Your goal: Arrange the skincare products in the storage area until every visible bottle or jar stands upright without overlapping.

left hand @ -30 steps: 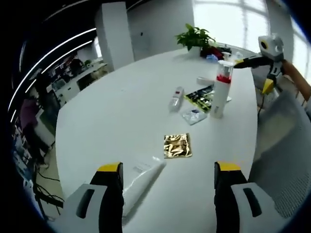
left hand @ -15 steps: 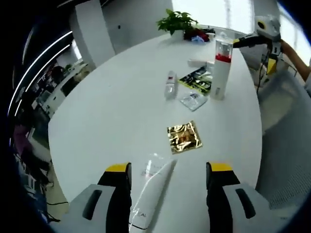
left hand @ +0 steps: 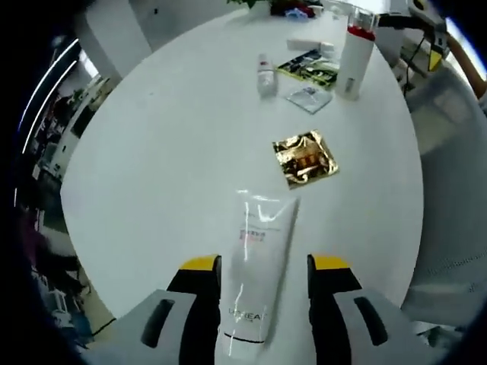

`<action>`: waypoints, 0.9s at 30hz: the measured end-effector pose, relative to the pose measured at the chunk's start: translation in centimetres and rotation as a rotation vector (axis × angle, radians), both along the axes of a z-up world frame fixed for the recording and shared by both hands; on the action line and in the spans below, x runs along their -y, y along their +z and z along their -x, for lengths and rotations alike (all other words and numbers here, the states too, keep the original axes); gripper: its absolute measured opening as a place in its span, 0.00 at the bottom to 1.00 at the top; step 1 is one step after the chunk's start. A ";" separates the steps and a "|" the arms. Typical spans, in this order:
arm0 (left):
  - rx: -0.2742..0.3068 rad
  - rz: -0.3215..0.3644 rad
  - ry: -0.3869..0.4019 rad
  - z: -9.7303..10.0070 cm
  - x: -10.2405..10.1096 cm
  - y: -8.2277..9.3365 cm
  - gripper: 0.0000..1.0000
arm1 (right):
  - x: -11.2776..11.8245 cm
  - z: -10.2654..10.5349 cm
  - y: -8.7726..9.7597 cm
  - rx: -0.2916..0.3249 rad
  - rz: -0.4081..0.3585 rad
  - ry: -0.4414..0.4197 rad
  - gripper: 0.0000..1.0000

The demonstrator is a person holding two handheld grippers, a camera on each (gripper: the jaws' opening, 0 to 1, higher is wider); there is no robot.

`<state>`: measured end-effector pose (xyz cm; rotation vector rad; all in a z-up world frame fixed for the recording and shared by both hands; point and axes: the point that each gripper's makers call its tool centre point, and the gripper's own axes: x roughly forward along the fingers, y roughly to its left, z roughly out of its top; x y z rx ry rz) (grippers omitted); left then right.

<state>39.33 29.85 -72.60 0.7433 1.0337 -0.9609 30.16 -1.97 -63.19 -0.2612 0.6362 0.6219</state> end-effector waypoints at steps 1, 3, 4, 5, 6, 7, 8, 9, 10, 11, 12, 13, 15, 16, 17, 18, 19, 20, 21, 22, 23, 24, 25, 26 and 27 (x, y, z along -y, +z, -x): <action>-0.014 0.002 0.000 0.0 0.0 -0.2 0.40 | 0.0 0.0 0.0 -0.001 -0.001 0.000 1.00; -0.034 -0.003 -0.012 0.1 0.0 -0.7 0.39 | 0.1 0.0 0.0 0.000 -0.001 -0.001 1.00; -0.041 -0.011 -0.012 -0.1 -0.2 -0.9 0.39 | 0.1 0.0 0.0 0.000 -0.001 -0.001 1.00; -0.037 -0.024 -0.017 -0.3 -0.4 -1.2 0.39 | 0.1 0.1 -0.1 -0.002 0.000 -0.002 1.00; -0.035 -0.029 -0.019 -0.4 -0.5 -1.3 0.38 | 0.2 0.1 -0.1 -0.002 0.001 -0.004 1.00; -0.034 -0.042 -0.022 -0.5 -0.7 -1.5 0.37 | 0.2 0.1 -0.1 -0.002 0.001 -0.006 1.00; -0.038 -0.050 -0.023 -0.6 -1.0 -1.6 0.36 | 0.3 0.1 -0.1 -0.003 0.001 -0.007 1.00; -0.040 -0.071 -0.035 -0.6 -1.3 -1.8 0.35 | 0.4 0.1 -0.1 -0.003 -0.001 -0.010 1.00; -0.037 -0.095 -0.050 -0.6 -1.8 -2.0 0.34 | 0.4 0.1 -0.1 -0.004 -0.001 -0.011 1.00; -0.044 -0.114 -0.060 -0.5 -2.0 -2.2 0.34 | 0.5 0.2 -0.2 -0.006 0.002 -0.013 1.00; -0.058 -0.121 -0.057 -0.3 -2.2 -2.4 0.32 | 0.6 0.2 -0.2 -0.007 0.003 -0.014 1.00; -0.055 -0.112 -0.058 -0.5 -2.2 -2.4 0.32 | 0.6 0.2 -0.3 -0.009 0.005 -0.015 1.00; -0.059 -0.110 -0.049 -0.7 -2.3 -2.4 0.30 | 0.7 0.2 -0.4 -0.011 0.007 -0.015 1.00; -0.063 -0.106 -0.051 -0.7 -2.3 -2.5 0.30 | 0.7 0.2 -0.4 -0.012 0.006 -0.015 1.00; -0.065 -0.106 -0.051 -0.7 -2.4 -2.5 0.30 | 0.7 0.2 -0.4 -0.013 0.006 -0.016 1.00; -0.068 -0.105 -0.050 -0.7 -2.4 -2.6 0.30 | 0.6 0.2 -0.4 -0.013 0.005 -0.016 1.00; -0.070 -0.104 -0.052 -0.8 -2.4 -2.6 0.30 | 0.6 0.2 -0.4 -0.014 0.006 -0.015 1.00; -0.071 -0.104 -0.053 -0.8 -2.4 -2.6 0.30 | 0.6 0.2 -0.4 -0.014 0.006 -0.015 1.00; -0.072 -0.104 -0.051 -0.8 -2.5 -2.7 0.30 | 0.6 0.2 -0.5 -0.014 0.006 -0.013 1.00; -0.073 -0.104 -0.049 -0.9 -2.5 -2.7 0.30 | 0.5 0.2 -0.4 -0.013 0.005 -0.012 1.00; -0.073 -0.104 -0.046 -0.9 -2.5 -2.7 0.30 | 0.5 0.2 -0.4 -0.013 0.004 -0.011 1.00; -0.071 -0.103 -0.042 -0.9 -2.6 -2.7 0.29 | 0.5 0.2 -0.4 -0.013 0.004 -0.011 1.00; -0.066 -0.100 -0.043 -1.0 -2.6 -2.6 0.29 | 0.5 0.2 -0.4 -0.012 0.005 -0.011 1.00; -0.065 -0.099 -0.044 -1.0 -2.6 -2.7 0.29 | 0.5 0.1 -0.4 -0.013 0.007 -0.010 1.00; -0.060 -0.097 -0.040 -1.1 -2.6 -2.6 0.28 | 0.4 0.2 -0.4 -0.014 0.007 -0.010 1.00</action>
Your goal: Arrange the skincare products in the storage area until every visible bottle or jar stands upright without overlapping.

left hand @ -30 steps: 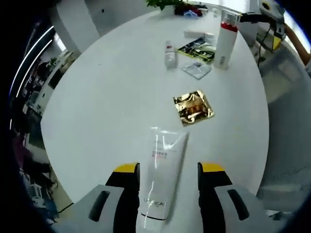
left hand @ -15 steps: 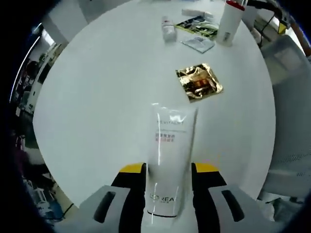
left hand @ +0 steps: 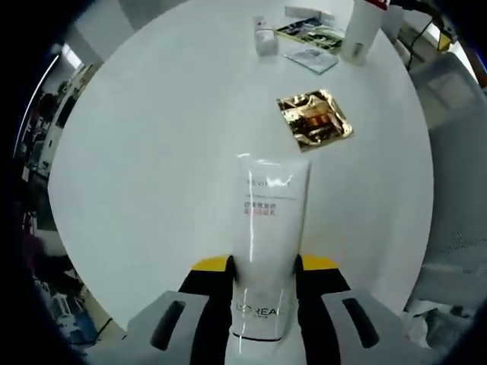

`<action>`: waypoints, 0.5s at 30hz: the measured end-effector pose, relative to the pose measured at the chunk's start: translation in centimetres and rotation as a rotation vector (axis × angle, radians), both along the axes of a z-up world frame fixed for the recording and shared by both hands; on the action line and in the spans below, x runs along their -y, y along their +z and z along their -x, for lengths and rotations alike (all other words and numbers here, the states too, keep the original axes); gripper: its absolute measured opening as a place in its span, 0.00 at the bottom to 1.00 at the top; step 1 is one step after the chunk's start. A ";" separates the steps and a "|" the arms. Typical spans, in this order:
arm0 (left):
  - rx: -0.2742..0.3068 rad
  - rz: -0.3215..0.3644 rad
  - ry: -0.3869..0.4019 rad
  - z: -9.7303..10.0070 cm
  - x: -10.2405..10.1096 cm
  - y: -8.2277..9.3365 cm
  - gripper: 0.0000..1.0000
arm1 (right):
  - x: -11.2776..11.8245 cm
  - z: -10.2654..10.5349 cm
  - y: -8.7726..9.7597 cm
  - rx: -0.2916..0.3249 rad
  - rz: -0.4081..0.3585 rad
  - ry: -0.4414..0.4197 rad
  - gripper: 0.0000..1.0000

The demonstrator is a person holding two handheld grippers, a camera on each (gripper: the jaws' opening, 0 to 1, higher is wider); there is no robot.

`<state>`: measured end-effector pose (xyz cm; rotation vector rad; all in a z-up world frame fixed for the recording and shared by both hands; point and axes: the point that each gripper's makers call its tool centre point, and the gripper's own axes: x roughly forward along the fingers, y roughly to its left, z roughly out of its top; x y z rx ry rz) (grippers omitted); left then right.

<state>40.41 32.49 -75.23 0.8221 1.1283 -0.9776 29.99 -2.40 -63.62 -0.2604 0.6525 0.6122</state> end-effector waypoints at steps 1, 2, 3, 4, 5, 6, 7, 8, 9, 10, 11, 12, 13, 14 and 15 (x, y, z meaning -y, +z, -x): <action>0.002 0.001 0.003 0.0 0.0 0.0 0.28 | -0.1 0.0 0.0 0.001 0.000 0.003 1.00; 0.006 0.004 0.002 0.1 0.0 0.1 0.28 | -0.2 0.0 0.0 0.000 -0.001 0.005 1.00; 0.010 0.006 0.003 0.2 0.1 0.2 0.28 | -0.2 0.0 0.0 0.000 -0.001 0.006 1.00; 0.017 0.011 0.003 0.2 0.2 0.3 0.28 | -0.3 0.0 0.0 0.001 -0.001 0.008 1.00; 0.024 0.016 0.003 0.2 0.3 0.4 0.27 | -0.4 0.0 0.1 0.002 -0.001 0.010 1.00; 0.039 0.024 0.002 0.1 0.4 0.7 0.27 | -0.5 0.0 0.1 0.003 -0.003 0.013 1.00; 0.050 0.031 0.004 0.1 0.6 0.9 0.27 | -0.6 -0.1 0.1 0.004 -0.004 0.014 1.00; 0.069 0.046 0.003 -0.1 0.9 1.3 0.27 | -0.7 -0.1 0.1 0.004 -0.004 0.017 1.00; 0.093 0.066 -0.002 -0.3 1.3 1.7 0.27 | -0.8 -0.1 0.1 0.005 -0.004 0.022 1.00; 0.104 0.076 0.002 -0.4 1.5 1.9 0.27 | -0.9 -0.1 0.1 0.006 -0.005 0.023 1.00; 0.114 0.086 0.010 -0.4 1.8 2.4 0.27 | -1.0 -0.1 0.1 0.006 -0.005 0.024 1.00; 0.129 0.097 0.014 -0.5 2.0 2.7 0.26 | -1.1 -0.1 0.2 0.007 -0.005 0.027 1.00; 0.152 0.115 0.012 -0.7 2.4 3.2 0.26 | -1.1 -0.1 0.2 0.009 -0.004 0.029 1.00; 0.154 0.121 0.012 -0.7 2.5 3.4 0.26 | -1.2 -0.1 0.2 0.012 -0.004 0.029 1.00; 0.162 0.143 0.018 -0.7 3.0 3.9 0.26 | -1.2 -0.1 0.3 0.013 -0.007 0.031 1.00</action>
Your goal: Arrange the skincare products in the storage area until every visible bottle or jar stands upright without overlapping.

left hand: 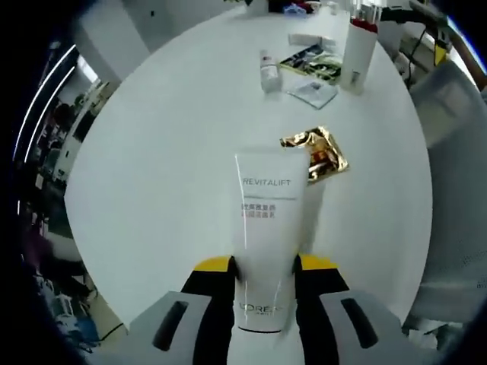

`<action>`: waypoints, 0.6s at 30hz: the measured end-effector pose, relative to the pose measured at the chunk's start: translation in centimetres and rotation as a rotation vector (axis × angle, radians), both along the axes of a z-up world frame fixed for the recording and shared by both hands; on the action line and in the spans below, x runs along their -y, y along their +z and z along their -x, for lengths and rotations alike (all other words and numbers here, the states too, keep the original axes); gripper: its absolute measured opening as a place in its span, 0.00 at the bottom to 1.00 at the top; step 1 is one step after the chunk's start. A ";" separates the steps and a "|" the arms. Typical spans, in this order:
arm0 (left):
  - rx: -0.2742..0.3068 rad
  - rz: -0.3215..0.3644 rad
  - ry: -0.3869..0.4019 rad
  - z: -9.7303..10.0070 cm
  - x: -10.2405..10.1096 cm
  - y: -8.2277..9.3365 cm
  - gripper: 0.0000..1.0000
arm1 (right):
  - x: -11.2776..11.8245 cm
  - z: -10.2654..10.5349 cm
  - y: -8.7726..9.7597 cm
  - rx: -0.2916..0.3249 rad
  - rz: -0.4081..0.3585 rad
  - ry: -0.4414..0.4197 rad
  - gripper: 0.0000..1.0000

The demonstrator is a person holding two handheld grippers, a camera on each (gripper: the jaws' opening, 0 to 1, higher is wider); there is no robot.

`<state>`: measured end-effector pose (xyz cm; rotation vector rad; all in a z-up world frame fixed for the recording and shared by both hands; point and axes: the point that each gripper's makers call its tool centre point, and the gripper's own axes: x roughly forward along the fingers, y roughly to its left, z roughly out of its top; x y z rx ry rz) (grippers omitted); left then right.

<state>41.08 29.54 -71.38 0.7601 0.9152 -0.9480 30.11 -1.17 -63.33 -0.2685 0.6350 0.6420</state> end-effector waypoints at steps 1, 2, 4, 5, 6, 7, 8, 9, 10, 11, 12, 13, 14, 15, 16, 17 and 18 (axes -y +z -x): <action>0.010 0.025 0.007 -0.1 0.4 0.4 0.26 | -0.1 0.0 0.1 0.003 -0.005 0.001 1.00; 0.026 0.066 0.012 -0.2 1.2 1.0 0.26 | -0.2 0.0 0.2 0.007 -0.007 0.001 1.00; 0.043 0.109 0.018 -0.1 2.1 2.0 0.26 | -0.2 0.0 0.5 0.018 -0.008 0.001 1.00; 0.050 0.123 0.021 -0.1 2.5 2.4 0.26 | -0.2 -0.1 0.7 0.026 -0.010 -0.001 1.00; 0.047 0.149 0.021 0.1 3.1 2.9 0.26 | -0.3 -0.1 0.9 0.035 -0.015 -0.001 1.00; 0.045 0.175 0.026 0.3 3.6 3.3 0.26 | -0.4 -0.1 0.9 0.037 -0.018 0.003 1.00; 0.052 0.213 0.031 0.4 4.4 3.9 0.26 | -0.5 -0.1 1.0 0.040 -0.023 0.006 1.00; 0.053 0.227 0.034 0.5 4.7 4.2 0.26 | -0.6 -0.1 1.0 0.042 -0.027 0.006 1.00; 0.058 0.237 0.036 0.9 5.4 4.8 0.26 | -0.6 -0.1 1.1 0.044 -0.030 0.004 1.00; 0.068 0.246 0.036 1.1 5.8 5.2 0.26 | -0.7 -0.1 1.1 0.046 -0.033 0.004 1.00; 0.076 0.257 0.035 1.3 6.3 5.5 0.26 | -0.8 0.0 1.2 0.049 -0.036 0.004 1.00; 0.084 0.266 0.034 1.4 6.6 5.8 0.26 | -0.9 0.0 1.3 0.052 -0.044 0.003 1.00; 0.095 0.280 0.032 1.7 7.2 6.1 0.26 | -1.0 0.0 1.4 0.054 -0.051 0.003 1.00; 0.095 0.289 0.028 1.9 7.5 6.3 0.27 | -1.1 0.2 1.4 0.052 -0.056 0.007 1.00; 0.094 0.305 0.020 2.3 8.2 6.5 0.27 | -1.3 0.3 1.4 0.051 -0.061 0.012 1.00; 0.095 0.317 0.010 2.6 8.6 6.6 0.27 | -1.4 0.3 1.4 0.051 -0.063 0.014 0.99; 0.098 0.324 0.006 2.8 9.0 6.8 0.27 | -1.4 0.3 1.4 0.049 -0.061 0.017 0.98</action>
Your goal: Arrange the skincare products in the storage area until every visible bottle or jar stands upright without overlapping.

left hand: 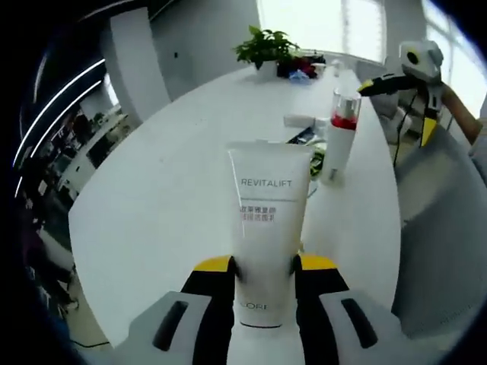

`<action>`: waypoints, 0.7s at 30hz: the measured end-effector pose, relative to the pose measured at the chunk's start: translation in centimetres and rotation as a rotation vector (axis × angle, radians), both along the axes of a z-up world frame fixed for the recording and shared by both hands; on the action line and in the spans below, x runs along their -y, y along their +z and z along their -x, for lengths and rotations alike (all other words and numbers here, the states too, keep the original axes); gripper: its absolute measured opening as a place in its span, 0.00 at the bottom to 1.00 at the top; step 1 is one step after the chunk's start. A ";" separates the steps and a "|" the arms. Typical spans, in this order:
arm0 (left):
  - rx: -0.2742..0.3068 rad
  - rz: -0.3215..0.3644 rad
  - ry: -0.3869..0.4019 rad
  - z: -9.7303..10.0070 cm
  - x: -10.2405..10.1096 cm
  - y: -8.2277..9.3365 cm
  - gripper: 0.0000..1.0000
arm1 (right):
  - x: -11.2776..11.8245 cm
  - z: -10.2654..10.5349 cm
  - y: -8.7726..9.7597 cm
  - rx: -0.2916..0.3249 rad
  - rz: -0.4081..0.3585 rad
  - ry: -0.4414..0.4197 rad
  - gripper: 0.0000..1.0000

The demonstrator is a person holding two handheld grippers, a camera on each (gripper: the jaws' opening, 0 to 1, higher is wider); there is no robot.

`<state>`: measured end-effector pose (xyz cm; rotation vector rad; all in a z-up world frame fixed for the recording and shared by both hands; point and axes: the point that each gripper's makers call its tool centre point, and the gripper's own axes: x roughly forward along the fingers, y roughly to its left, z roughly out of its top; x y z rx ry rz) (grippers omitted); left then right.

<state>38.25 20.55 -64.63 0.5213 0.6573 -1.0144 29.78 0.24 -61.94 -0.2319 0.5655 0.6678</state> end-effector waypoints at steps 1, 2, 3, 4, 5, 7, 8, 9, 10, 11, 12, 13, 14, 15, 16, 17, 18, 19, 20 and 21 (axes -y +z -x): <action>0.009 0.008 -0.006 0.3 0.6 0.2 0.27 | -0.1 0.1 0.0 -0.004 0.003 0.005 0.95; 0.017 0.010 -0.011 0.5 0.9 0.3 0.27 | -0.2 0.2 0.0 -0.004 -0.002 0.005 0.95; 0.027 0.017 -0.017 0.8 1.5 0.5 0.27 | -0.2 0.3 0.1 -0.005 -0.006 0.006 0.96; 0.031 0.026 -0.019 0.9 1.8 0.7 0.27 | -0.3 0.4 0.1 -0.005 -0.008 0.008 0.95; 0.033 0.035 -0.023 1.1 2.2 0.8 0.27 | -0.4 0.4 0.2 -0.005 -0.009 0.010 0.94; 0.043 0.057 -0.031 1.7 3.1 1.2 0.27 | -0.5 0.6 0.1 -0.009 -0.017 0.013 0.93; 0.038 0.063 -0.037 2.0 3.6 1.2 0.27 | -0.6 0.6 0.0 -0.011 -0.020 0.014 0.92; 0.036 0.065 -0.039 2.2 3.9 1.1 0.27 | -0.6 0.7 -0.1 -0.014 -0.023 0.015 0.91; 0.042 0.070 -0.046 2.3 4.3 1.0 0.27 | -0.7 0.8 -0.2 -0.019 -0.026 0.016 0.90; 0.045 0.072 -0.050 2.5 4.6 1.0 0.27 | -0.9 0.9 -0.4 -0.026 -0.028 0.019 0.89; 0.044 0.077 -0.052 2.7 4.8 0.9 0.27 | -0.9 1.0 -0.5 -0.027 -0.029 0.020 0.88; 0.043 0.094 -0.052 3.0 5.3 1.0 0.27 | -1.1 1.2 -0.5 -0.027 -0.032 0.022 0.87; 0.041 0.104 -0.052 3.1 5.5 1.0 0.27 | -1.2 1.3 -0.5 -0.026 -0.036 0.022 0.85; 0.039 0.111 -0.051 3.4 5.8 1.0 0.27 | -1.4 1.5 -0.5 -0.036 -0.050 0.027 0.82; 0.040 0.117 -0.048 3.6 6.0 1.0 0.27 | -1.5 1.7 -0.6 -0.045 -0.063 0.029 0.79; 0.036 0.121 -0.049 3.7 6.1 1.0 0.27 | -1.5 1.8 -0.6 -0.051 -0.072 0.028 0.78; 0.018 0.121 -0.052 4.0 6.3 0.8 0.27 | -1.5 1.8 -0.8 -0.054 -0.076 0.027 0.76; 0.013 0.123 -0.046 4.2 6.4 0.6 0.27 | -1.5 1.9 -0.9 -0.058 -0.076 0.026 0.74; 0.015 0.125 -0.044 4.3 6.5 0.5 0.27 | -1.5 1.9 -0.9 -0.061 -0.076 0.027 0.72; 0.015 0.124 -0.043 4.5 6.5 0.4 0.27 | -1.6 2.0 -0.9 -0.062 -0.077 0.028 0.71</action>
